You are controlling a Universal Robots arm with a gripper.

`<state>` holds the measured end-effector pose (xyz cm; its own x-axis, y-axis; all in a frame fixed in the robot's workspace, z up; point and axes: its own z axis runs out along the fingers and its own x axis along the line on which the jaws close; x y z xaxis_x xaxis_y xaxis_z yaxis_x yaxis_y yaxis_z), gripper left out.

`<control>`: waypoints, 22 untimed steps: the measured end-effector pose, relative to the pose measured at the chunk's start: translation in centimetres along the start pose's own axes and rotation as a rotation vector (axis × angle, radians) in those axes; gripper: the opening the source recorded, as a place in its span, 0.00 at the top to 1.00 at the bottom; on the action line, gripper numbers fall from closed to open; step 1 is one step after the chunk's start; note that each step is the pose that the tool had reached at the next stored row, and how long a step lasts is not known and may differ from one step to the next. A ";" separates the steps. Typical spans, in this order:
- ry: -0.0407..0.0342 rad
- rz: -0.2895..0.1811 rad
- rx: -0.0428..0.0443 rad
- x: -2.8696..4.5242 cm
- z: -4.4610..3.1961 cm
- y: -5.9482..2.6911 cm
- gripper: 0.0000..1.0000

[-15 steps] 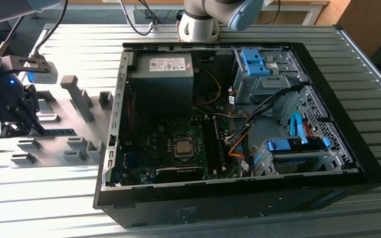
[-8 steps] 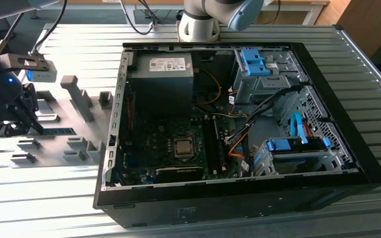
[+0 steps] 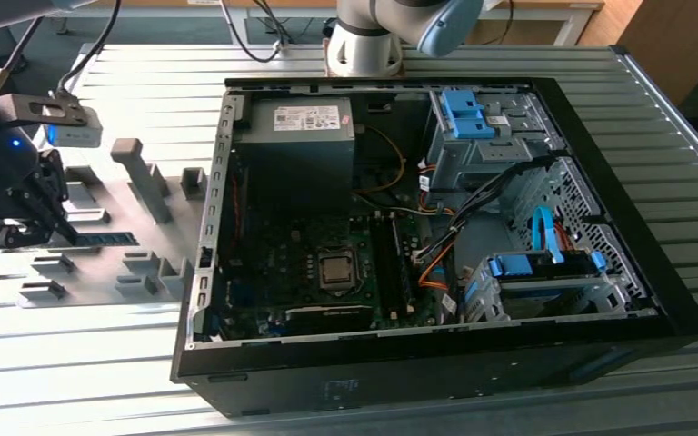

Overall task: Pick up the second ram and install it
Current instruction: 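Pick up the second ram and move it above second insertion slot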

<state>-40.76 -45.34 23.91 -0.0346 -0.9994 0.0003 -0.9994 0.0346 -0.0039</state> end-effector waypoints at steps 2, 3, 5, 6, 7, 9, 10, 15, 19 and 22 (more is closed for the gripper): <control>0.0000 0.000 0.0000 0.00 -0.10 0.00 0.86; 0.0000 0.000 0.0000 0.00 -0.16 0.00 0.86; 0.0000 0.000 -0.0001 0.00 -0.30 0.00 0.86; 0.0000 0.000 0.0000 0.00 -0.37 0.00 0.86; 0.0001 0.000 -0.0001 0.00 -0.46 0.00 0.86; 0.0000 0.000 -0.0001 0.00 -0.61 0.00 0.86; 0.0000 0.000 0.0000 0.00 -0.69 0.00 0.86; 0.0001 0.000 -0.0001 0.00 -1.07 -0.01 0.86; 0.0000 0.000 0.0000 0.00 -1.59 -0.01 0.86; 0.0000 0.000 0.0000 0.00 -1.77 -0.01 0.86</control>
<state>-40.75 -45.34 25.69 -0.0347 -0.9994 0.0003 -0.9994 0.0347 -0.0039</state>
